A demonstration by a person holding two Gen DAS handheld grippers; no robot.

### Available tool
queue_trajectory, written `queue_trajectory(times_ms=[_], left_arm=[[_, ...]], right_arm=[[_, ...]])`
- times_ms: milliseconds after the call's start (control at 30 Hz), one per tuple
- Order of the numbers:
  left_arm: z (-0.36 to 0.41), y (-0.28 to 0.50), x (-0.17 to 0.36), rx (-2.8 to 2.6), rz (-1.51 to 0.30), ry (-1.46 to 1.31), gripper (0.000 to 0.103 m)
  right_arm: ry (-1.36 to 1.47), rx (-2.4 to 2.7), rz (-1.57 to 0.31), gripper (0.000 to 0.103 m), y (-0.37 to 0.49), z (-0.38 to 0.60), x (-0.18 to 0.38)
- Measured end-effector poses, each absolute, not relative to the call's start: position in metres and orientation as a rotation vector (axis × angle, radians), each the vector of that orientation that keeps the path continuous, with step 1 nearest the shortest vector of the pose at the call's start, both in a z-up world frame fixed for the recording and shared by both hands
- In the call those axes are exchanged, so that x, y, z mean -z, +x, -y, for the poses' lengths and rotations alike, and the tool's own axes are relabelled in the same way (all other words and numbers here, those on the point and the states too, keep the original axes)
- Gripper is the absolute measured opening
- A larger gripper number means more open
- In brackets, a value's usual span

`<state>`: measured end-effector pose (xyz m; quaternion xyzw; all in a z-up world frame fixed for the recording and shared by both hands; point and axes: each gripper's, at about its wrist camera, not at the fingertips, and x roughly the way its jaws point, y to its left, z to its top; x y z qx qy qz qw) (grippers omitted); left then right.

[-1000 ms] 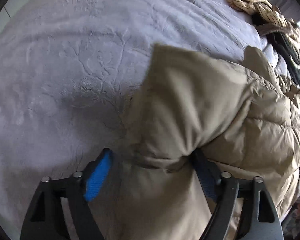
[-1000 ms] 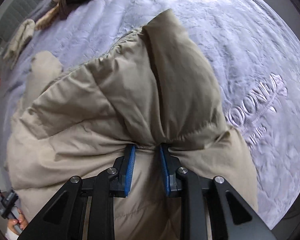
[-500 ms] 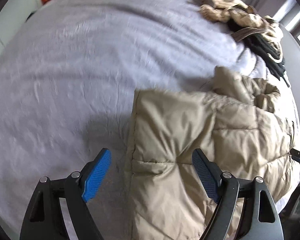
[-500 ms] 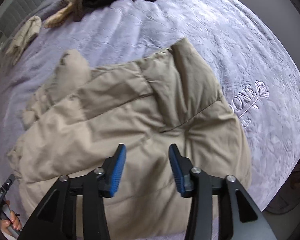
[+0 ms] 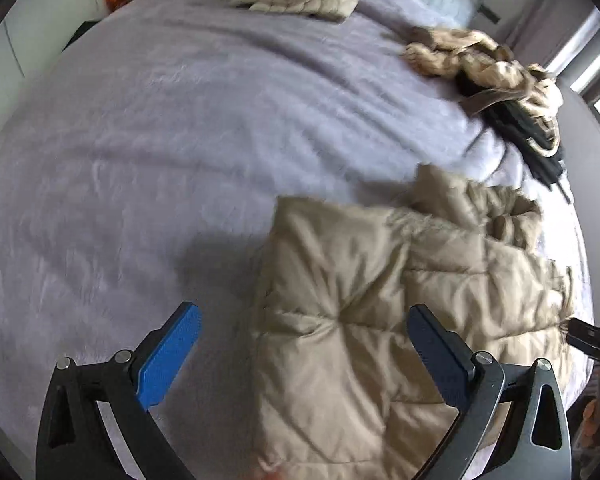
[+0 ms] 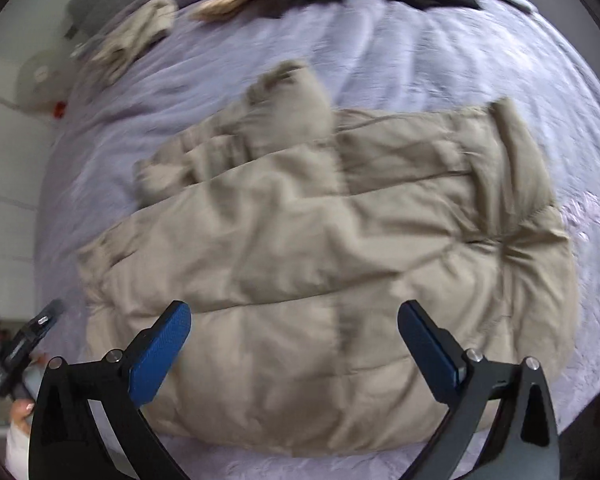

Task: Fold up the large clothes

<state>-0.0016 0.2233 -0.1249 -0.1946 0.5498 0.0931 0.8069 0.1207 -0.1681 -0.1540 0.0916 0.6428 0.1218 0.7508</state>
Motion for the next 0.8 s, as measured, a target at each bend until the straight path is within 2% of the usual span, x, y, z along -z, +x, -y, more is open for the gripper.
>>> queue_trajectory(times_ms=[133,267,500,800], left_arm=[[-0.227,-0.01,0.154,-0.107,-1.268,-0.454,0.103],[-0.238,-0.02,0.177,0.031,-1.299,-0.613,0.103],[-0.258,-0.018,0.224,0.245,-1.338,-0.897,0.103],[-0.215,0.015,0.26,0.484,-1.454,-0.812,0.103]], right_arm=[[0.212,-0.373,-1.456,0.103,0.109,0.147,0.16],[0.199,-0.418,-1.547,0.103,0.095,0.13,0.175],[0.181,-0.423,-1.581,0.103,0.089,0.118,0.19],[0.166,-0.409,-1.593,0.103,0.091,0.106,0.206]])
